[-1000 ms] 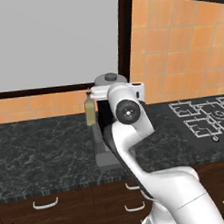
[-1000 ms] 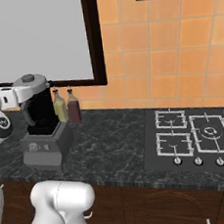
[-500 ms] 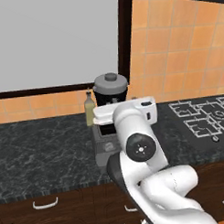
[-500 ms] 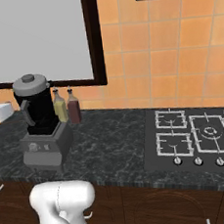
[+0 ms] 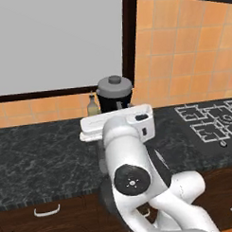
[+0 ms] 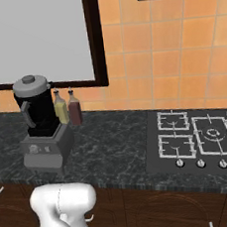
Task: Close the lid blender by securely placing the lid on top.
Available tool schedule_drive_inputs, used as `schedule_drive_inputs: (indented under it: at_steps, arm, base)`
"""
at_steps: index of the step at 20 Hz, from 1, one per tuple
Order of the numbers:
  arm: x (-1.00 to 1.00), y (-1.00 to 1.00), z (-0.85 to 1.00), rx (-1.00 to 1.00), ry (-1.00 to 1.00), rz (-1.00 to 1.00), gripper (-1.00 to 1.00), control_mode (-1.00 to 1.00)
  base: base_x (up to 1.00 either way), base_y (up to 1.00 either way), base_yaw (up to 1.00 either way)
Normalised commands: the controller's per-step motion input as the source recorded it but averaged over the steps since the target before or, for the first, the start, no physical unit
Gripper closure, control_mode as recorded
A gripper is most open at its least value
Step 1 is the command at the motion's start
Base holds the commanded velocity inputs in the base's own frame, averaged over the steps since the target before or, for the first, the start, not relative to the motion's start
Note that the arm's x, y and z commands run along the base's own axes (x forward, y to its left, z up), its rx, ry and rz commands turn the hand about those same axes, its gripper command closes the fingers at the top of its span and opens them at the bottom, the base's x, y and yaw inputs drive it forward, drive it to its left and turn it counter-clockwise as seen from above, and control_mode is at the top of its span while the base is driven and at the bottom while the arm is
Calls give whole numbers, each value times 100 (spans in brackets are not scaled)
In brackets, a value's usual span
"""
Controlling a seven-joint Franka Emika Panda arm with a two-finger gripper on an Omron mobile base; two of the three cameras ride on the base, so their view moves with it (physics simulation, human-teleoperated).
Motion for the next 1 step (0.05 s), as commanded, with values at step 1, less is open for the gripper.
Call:
schedule_drive_inputs:
  at_steps: [1]
  arm:
    - [0,-19,0,17,0,0,-100,-100]
  base:
    - [0,0,0]
